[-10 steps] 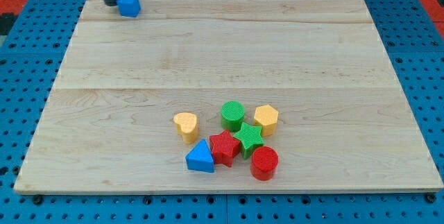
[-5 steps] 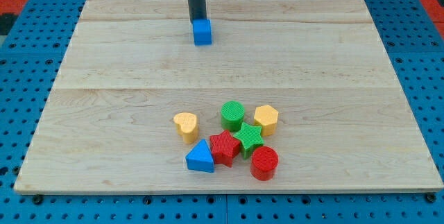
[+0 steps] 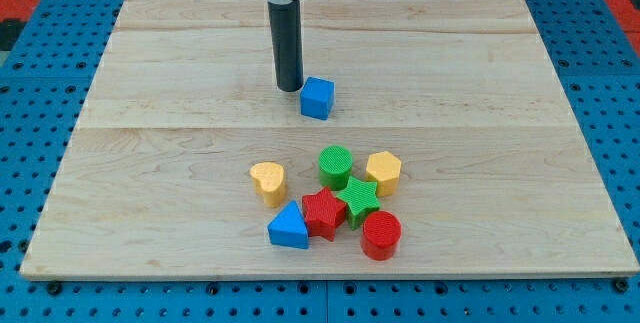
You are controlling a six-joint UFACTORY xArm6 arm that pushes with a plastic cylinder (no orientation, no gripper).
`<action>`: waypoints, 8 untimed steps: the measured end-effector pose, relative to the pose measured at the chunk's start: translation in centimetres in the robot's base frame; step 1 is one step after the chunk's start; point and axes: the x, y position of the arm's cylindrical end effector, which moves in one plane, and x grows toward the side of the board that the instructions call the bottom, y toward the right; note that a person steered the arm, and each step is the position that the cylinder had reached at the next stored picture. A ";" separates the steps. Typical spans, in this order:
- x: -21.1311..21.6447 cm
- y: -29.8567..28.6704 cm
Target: Slide blue cube above green circle
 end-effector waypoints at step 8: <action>3.8 5.6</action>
